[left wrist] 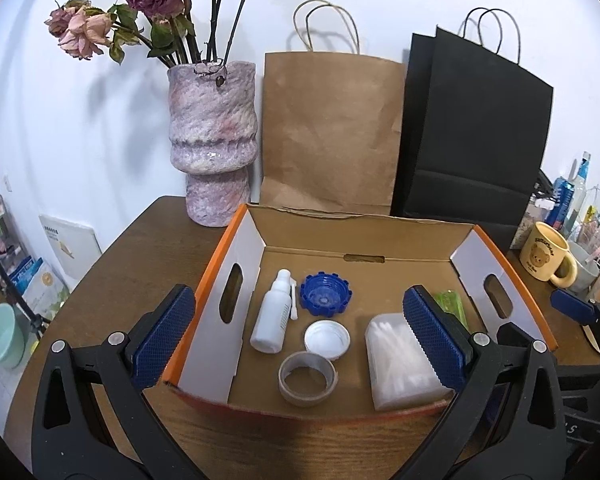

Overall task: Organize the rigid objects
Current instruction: 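Withdraw both grippers from the box toward the white charger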

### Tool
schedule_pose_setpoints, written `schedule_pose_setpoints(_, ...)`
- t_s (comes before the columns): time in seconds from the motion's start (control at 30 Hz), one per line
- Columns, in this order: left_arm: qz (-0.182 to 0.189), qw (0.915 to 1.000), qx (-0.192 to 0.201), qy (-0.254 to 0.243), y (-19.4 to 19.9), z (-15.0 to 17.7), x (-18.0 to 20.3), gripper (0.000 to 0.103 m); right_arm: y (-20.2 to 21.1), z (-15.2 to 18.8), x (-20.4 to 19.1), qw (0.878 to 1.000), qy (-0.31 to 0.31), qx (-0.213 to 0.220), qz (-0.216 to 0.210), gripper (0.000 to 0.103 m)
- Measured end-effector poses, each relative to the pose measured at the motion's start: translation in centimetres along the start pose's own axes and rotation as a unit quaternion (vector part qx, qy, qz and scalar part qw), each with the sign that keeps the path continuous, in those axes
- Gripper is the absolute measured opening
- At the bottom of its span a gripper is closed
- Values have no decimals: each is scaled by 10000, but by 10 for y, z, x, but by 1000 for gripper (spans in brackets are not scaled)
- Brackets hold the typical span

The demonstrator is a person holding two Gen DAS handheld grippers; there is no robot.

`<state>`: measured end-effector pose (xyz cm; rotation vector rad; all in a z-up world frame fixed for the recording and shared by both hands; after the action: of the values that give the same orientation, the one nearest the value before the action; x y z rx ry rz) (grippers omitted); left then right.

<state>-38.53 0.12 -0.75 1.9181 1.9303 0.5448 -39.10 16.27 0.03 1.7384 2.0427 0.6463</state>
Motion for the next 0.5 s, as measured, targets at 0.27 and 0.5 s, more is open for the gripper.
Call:
schedule_pose_setpoints(0.27, 172, 9996, 43, -207, 24, 16, 8, 103, 26, 17, 4, 10000, 42, 8, 9, 93)
schedule_pose_setpoints(0.5, 182, 9990, 132, -381, 48, 33, 14, 103, 51, 36, 6, 10000, 51, 33, -58, 93)
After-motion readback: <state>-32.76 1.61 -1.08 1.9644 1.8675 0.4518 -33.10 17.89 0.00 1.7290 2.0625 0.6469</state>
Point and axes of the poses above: each gripper's, at about its wrist camera, not at the fingertips, and y roughly against the way its jaws point, x to its right, z to its underside, the point moved 5 cm from there along -y, roughly the way its jaws point, and after that the axes turned 4 degrees about -y, right-handed, at the moved point
